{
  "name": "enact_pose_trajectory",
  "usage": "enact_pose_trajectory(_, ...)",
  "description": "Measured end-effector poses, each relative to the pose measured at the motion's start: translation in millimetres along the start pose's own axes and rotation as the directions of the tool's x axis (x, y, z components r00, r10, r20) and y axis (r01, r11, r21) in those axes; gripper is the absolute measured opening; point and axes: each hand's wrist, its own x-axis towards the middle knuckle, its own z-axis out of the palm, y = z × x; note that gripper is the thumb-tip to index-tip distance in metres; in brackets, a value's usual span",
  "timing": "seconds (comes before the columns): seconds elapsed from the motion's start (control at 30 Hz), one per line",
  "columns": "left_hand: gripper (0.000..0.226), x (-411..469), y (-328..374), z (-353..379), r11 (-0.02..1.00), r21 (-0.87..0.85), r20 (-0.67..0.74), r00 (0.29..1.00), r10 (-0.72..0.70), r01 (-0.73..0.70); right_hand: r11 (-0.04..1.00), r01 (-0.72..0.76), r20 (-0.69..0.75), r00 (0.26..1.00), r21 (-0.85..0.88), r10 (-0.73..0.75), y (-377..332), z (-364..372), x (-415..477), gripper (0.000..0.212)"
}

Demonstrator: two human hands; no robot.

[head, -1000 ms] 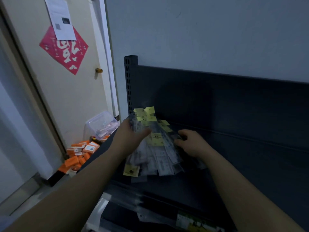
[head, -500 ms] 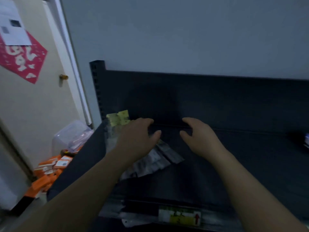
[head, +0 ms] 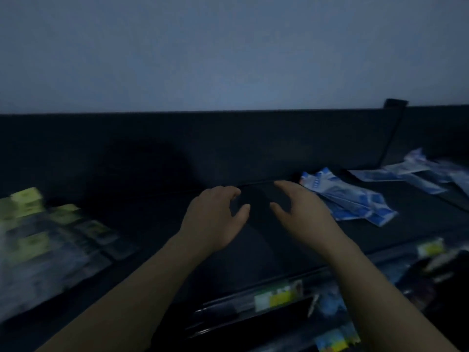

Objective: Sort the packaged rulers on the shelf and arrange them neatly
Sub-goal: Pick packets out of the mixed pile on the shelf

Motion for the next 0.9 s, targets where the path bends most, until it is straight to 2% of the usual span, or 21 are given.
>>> enact_pose_trajectory(0.1,0.047,17,49,32,0.998,-0.057,0.026,0.999,0.022,-0.02,0.998,-0.063,0.012,0.998,-0.021,0.063,51,-29,-10,0.042)
enact_pose_trajectory(0.4,0.041,64,186,123,0.985,-0.147,0.061,0.993,0.103,-0.093,0.978,-0.194,0.01,0.981,-0.076,0.196,201,-99,-36,0.048)
enact_pose_trajectory(0.7,0.042,122,258,194,0.964,-0.242,0.174,0.973,0.155,-0.111,0.938,-0.331,-0.01,0.943,-0.102,0.331,307,-136,-40,0.052)
enact_pose_trajectory(0.9,0.047,182,293,230,0.962,-0.227,0.227,0.952,0.207,-0.155,0.907,-0.406,-0.052,0.914,-0.11,0.403,363,-154,-13,0.046)
